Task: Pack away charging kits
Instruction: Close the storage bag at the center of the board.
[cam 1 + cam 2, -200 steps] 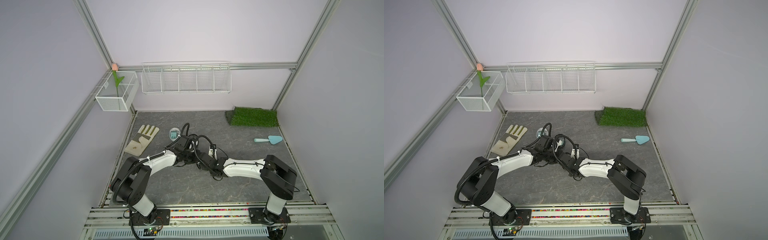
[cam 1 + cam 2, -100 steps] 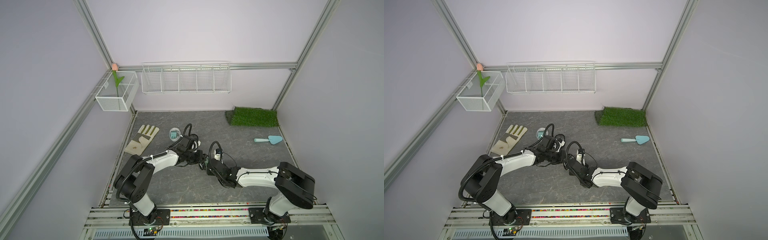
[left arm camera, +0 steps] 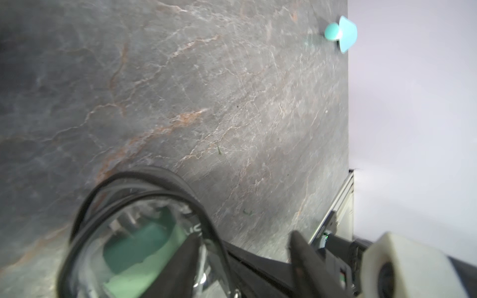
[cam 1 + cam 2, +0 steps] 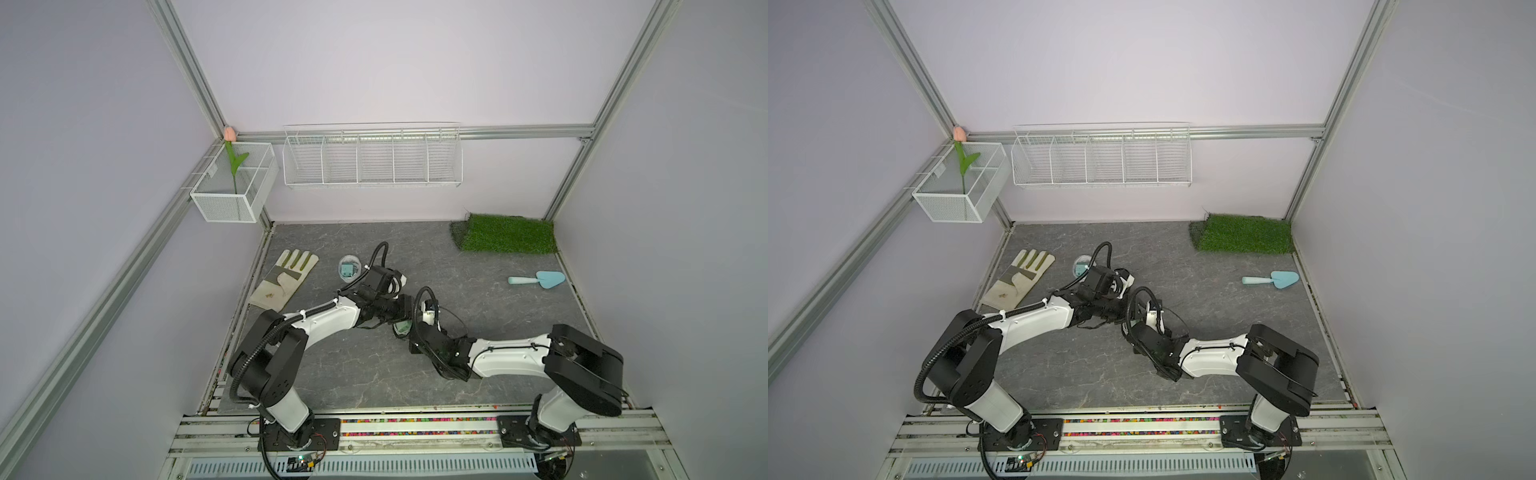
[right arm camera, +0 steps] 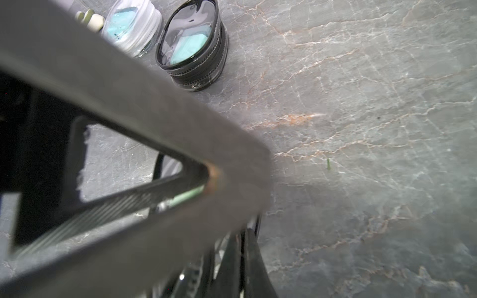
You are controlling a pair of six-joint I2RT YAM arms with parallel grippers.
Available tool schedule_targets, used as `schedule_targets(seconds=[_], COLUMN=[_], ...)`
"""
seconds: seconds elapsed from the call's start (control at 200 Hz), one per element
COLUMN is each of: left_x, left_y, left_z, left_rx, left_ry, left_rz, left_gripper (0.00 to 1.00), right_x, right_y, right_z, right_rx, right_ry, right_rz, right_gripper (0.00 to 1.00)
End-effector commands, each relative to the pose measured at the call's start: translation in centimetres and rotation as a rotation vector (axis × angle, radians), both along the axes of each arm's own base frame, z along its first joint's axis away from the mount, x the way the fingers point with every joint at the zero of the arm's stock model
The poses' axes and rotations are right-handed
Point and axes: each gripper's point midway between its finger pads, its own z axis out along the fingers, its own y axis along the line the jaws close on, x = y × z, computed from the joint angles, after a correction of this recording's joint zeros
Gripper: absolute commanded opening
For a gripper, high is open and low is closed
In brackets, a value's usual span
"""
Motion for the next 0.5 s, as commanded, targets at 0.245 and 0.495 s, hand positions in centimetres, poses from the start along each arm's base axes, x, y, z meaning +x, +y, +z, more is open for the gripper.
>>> schedule_targets(seconds=[0.245,0.495], left_x=[0.4,1.5], left_y=[1.9,5.7], left_z=[0.7,3.1], left_rx=[0.019,0.064], left_ry=[-0.02,-0.099], left_rz=[0.035,0.146], left_gripper=[0.78,0.82], right_x=[1.2,0.7], right_y=[-1.2,-2.4], right_z=[0.1,1.3], right_rx=[-0.002,0.017], right_ry=[0.026,-0.009], right_rz=[-0.07,-0.05], right_gripper=[0.15,0.4])
